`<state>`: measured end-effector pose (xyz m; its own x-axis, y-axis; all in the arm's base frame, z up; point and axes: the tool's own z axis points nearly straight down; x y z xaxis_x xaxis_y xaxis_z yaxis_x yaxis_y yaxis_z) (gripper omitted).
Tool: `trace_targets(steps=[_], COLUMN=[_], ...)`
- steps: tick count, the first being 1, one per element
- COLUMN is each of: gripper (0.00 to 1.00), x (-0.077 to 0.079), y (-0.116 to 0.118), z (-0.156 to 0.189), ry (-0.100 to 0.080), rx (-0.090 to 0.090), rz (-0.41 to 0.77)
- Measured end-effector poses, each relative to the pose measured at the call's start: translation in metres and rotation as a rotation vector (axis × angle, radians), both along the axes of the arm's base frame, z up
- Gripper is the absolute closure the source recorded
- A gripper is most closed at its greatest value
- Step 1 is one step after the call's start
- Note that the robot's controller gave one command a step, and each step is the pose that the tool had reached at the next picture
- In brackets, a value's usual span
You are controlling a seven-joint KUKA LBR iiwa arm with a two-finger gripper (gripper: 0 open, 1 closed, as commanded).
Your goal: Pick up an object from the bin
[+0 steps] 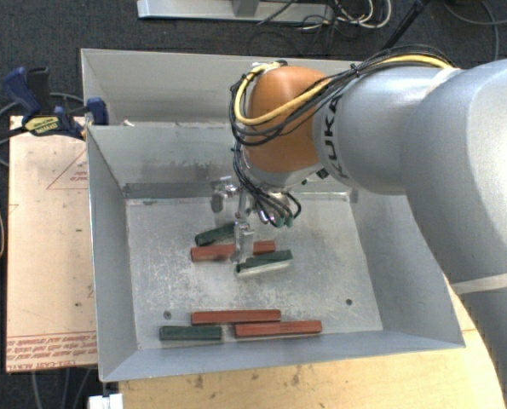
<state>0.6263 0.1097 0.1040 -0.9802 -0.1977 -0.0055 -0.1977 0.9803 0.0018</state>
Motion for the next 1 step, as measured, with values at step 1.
trace_targets(steps=[1], gripper=[0.0], x=[0.0143], y=[0.022], z=[-0.035], ry=[0.002], rx=[-0.001], rz=[0.115])
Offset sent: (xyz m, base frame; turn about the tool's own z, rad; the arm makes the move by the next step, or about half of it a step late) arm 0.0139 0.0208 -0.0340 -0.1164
